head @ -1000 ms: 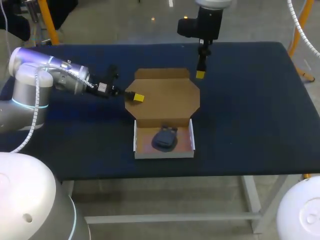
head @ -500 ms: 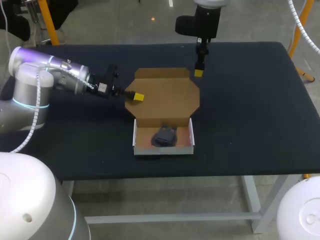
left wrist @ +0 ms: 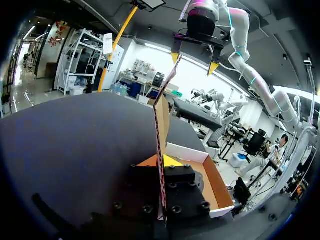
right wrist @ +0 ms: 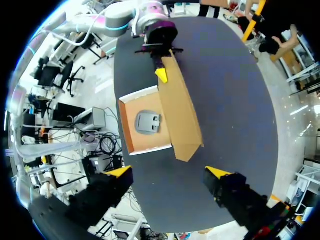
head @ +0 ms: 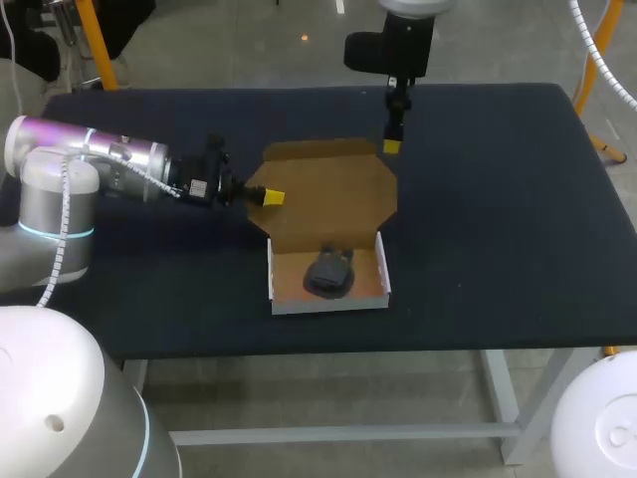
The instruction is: Assemble the packaging by folding the flat box into shape, placing the metal phone stand inside, and closing the box properly
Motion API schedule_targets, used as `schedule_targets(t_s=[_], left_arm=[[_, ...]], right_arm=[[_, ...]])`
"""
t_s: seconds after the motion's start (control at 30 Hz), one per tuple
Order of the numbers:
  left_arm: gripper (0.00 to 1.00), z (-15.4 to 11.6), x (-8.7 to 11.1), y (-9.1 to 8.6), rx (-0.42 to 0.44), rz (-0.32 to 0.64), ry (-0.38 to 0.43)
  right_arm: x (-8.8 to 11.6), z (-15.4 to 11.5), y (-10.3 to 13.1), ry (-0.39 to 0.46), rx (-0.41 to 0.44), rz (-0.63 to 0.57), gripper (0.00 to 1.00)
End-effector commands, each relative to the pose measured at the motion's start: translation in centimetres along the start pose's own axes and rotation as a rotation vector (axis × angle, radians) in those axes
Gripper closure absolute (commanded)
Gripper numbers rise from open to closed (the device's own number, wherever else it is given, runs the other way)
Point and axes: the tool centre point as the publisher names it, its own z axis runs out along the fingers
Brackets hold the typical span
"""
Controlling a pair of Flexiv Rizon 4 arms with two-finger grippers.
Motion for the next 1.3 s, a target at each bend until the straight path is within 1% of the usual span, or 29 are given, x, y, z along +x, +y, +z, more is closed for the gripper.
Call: schedule_targets(t_s=[0.03, 0.17, 0.33, 0.73, 1.03, 1.17, 1.3], left_arm=[[1.0, 0.0, 0.5, -0.1, -0.003, 0.024, -0.017], [1.0, 0.1, 0.6, -0.4, 0.004, 0.07, -0.001], [1.0, 0.3, 0.6, -0.8, 0.007, 0.123, -0.001], [1.0, 0.4, 0.4, -0.7, -0.001, 0.215, -0.012], [1.0, 0.0, 1.2, -0.7, 0.019, 0.285, -0.013], [1.0, -0.1, 1.4, -0.5, 0.024, 0.303, -0.014], [1.0, -0.1, 1.7, -0.2, 0.022, 0.34, -0.016]], right_arm=[[0.0, 0.0, 0.2, 0.002, 0.004, -0.001, 0.0], [0.0, 0.0, 0.3, 0.002, 0.004, -0.001, 0.0], [0.1, 0.0, 0.4, 0.0, 0.005, -0.001, 0.0], [0.3, -0.1, 0.6, -0.001, 0.006, 0.001, 0.0], [0.4, -0.3, 1.0, -0.005, 0.008, -0.001, 0.0], [0.4, -0.3, 1.0, -0.004, 0.007, -0.001, 0.0], [0.5, -0.3, 1.2, -0.003, 0.007, -0.002, 0.0]])
